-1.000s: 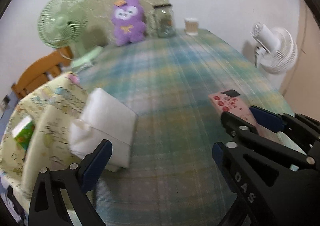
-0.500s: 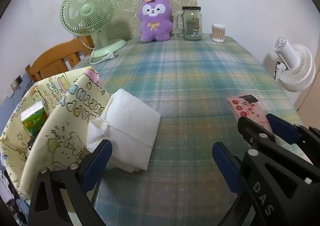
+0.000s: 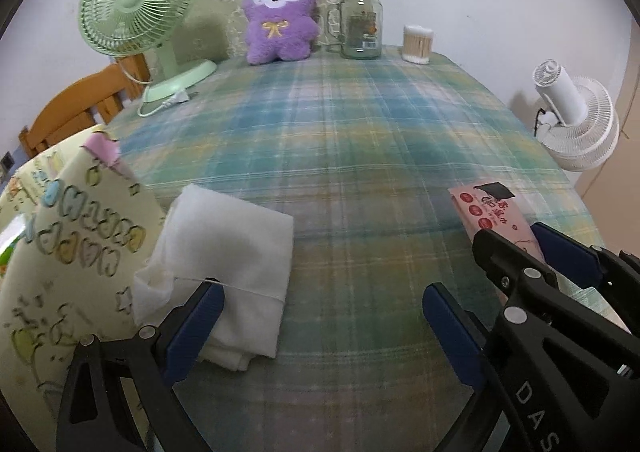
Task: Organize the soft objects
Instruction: 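Grasp the pink tissue package with the right tool while the left tool grasps the white tissue bundle, then lift the white tissue bundle with the left tool while the right tool carries the pink package toward the box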
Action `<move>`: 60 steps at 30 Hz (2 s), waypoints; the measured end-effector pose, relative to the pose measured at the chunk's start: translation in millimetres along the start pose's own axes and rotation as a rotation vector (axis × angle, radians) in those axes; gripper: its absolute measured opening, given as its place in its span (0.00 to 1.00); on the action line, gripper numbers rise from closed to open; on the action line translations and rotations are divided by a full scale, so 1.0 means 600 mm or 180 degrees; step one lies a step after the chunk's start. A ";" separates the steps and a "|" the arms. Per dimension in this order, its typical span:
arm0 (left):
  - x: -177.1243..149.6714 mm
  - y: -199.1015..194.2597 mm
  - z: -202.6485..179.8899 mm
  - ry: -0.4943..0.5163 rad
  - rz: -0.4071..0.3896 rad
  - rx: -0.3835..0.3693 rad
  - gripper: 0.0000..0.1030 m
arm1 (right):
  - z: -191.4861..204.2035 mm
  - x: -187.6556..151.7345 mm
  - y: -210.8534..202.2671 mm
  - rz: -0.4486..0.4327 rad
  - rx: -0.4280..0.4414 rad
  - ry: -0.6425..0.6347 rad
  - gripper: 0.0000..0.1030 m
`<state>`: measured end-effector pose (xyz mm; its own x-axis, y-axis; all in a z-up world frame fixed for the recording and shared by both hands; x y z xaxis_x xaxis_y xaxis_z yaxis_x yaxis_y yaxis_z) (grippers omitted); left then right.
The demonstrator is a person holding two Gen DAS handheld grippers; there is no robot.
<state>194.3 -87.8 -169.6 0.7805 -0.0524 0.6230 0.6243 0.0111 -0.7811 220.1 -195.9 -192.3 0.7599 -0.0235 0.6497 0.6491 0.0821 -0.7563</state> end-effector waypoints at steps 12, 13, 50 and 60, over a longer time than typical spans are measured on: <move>0.006 0.010 -0.035 0.0259 0.0101 -0.0502 0.96 | -0.028 0.001 -0.002 -0.0006 -0.0163 0.0115 0.40; 0.006 0.009 -0.038 0.0272 0.0093 -0.0525 0.95 | -0.031 0.000 -0.005 -0.0007 -0.0158 0.0129 0.40; 0.000 -0.096 -0.040 0.0385 -0.0380 -0.0433 0.00 | -0.028 -0.017 -0.103 -0.0360 0.0097 0.0278 0.40; -0.005 -0.152 -0.030 0.0436 -0.0510 -0.0377 0.00 | -0.015 -0.014 -0.150 -0.0505 0.0112 0.0264 0.40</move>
<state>134.4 -106.9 -100.6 0.6549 -0.1790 0.7342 0.7251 -0.1252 -0.6772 155.4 -212.2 -130.3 0.6493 -0.1209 0.7509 0.7605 0.1055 -0.6407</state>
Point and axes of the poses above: each gripper's, at about its wrist camera, not at the fingertips, and y roughly the way its jaws point, z to its left, x to its top, the point moved 2 cm from there along y, roughly the way its jaws point
